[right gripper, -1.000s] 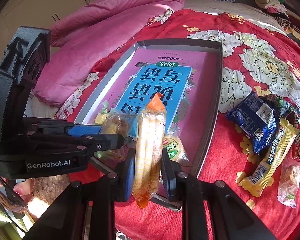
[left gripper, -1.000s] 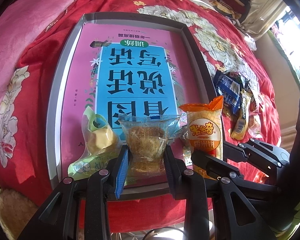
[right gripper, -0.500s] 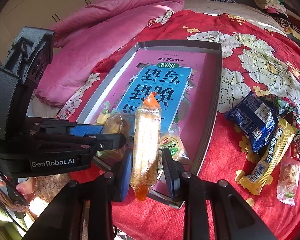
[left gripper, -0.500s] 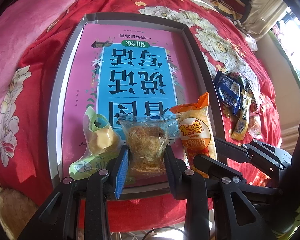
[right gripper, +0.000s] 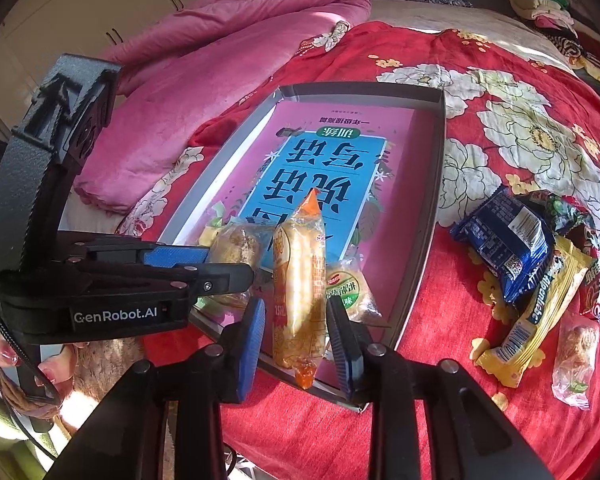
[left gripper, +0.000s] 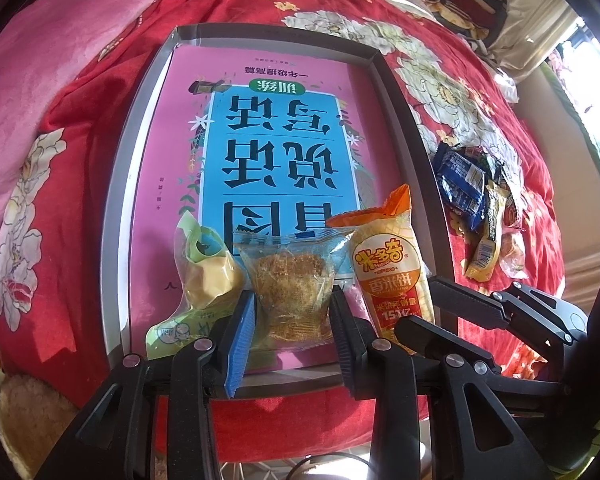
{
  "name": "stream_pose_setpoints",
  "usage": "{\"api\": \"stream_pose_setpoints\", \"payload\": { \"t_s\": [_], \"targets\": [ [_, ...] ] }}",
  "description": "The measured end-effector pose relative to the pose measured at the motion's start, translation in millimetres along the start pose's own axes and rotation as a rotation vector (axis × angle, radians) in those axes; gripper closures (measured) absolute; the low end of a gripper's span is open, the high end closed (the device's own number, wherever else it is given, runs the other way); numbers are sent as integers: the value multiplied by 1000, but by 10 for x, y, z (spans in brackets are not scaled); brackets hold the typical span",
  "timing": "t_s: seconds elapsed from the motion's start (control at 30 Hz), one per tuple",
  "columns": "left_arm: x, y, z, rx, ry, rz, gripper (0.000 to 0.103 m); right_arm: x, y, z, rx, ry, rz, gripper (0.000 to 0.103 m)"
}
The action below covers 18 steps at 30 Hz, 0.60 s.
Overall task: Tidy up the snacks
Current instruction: 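Open the left gripper over the tray while the right gripper releases the yellow bag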
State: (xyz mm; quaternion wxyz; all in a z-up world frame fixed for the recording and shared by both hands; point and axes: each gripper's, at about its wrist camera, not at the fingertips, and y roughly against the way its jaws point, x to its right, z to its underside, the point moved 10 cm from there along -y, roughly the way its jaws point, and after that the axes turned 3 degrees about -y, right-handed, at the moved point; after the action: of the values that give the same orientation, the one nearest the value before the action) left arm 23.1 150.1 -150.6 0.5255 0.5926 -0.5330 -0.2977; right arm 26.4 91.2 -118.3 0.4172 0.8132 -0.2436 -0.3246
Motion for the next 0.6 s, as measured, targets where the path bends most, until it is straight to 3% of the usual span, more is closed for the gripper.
{"api": "stream_pose_setpoints", "payload": {
  "t_s": [0.13, 0.6],
  "targets": [
    [2, 17, -14, 6, -2, -7, 55, 7, 4, 5, -1, -3, 1, 71],
    [-39, 168, -91, 40, 17, 1, 54, -49, 25, 10, 7, 13, -5, 71]
  ]
}}
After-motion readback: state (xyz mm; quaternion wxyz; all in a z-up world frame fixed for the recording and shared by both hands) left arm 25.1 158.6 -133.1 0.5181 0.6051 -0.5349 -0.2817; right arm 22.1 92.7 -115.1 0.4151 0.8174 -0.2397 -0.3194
